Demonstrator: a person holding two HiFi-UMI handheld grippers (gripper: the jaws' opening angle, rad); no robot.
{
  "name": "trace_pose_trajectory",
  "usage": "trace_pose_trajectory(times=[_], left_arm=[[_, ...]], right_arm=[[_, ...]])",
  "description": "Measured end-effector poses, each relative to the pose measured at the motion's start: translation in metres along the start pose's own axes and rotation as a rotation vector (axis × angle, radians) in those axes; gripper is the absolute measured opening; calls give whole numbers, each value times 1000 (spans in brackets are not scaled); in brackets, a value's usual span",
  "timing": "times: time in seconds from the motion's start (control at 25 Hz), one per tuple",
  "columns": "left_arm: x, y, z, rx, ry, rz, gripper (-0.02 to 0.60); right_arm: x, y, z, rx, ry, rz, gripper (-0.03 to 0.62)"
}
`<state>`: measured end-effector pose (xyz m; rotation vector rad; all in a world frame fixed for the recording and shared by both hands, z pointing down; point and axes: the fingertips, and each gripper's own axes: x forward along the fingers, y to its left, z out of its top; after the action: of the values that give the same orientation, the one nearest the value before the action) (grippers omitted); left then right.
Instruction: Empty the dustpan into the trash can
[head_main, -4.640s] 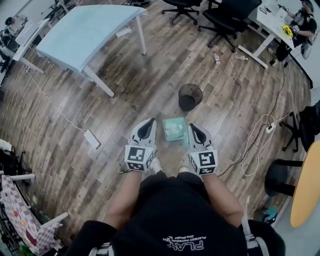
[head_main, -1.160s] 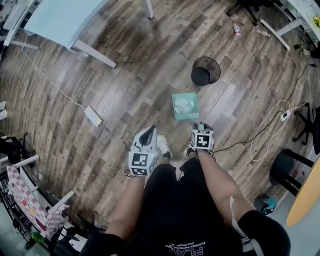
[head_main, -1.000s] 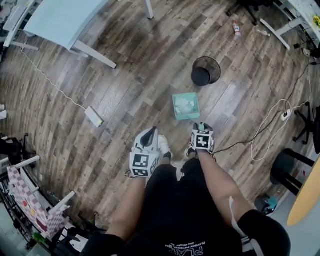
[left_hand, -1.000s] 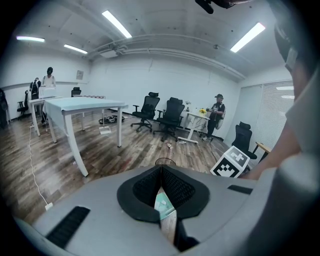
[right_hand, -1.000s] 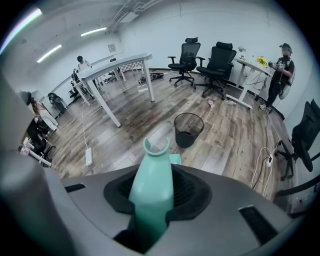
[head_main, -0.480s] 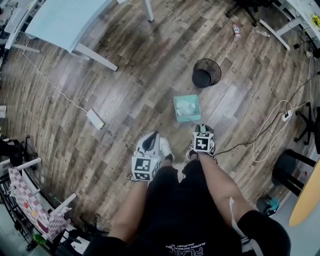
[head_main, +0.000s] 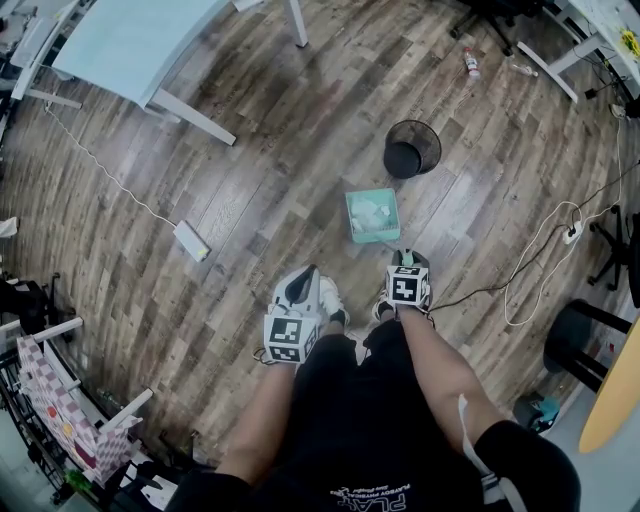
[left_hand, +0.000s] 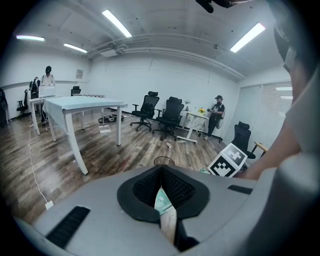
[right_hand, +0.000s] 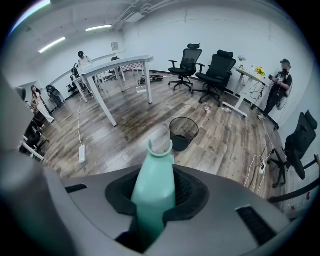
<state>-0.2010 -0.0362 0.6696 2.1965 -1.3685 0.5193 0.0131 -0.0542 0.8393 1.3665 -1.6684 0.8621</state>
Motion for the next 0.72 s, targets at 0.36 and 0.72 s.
trace_pose_trajectory(times=[0.36,0.72], left_arm=[[-3,-6,8,28,-5,-18,23],[3,-13,38,96,-30,-51,23]], right_arm=[[-25,-10,3,-31,-37,2,97],[-69,-22,-19,3,-55,4,97]])
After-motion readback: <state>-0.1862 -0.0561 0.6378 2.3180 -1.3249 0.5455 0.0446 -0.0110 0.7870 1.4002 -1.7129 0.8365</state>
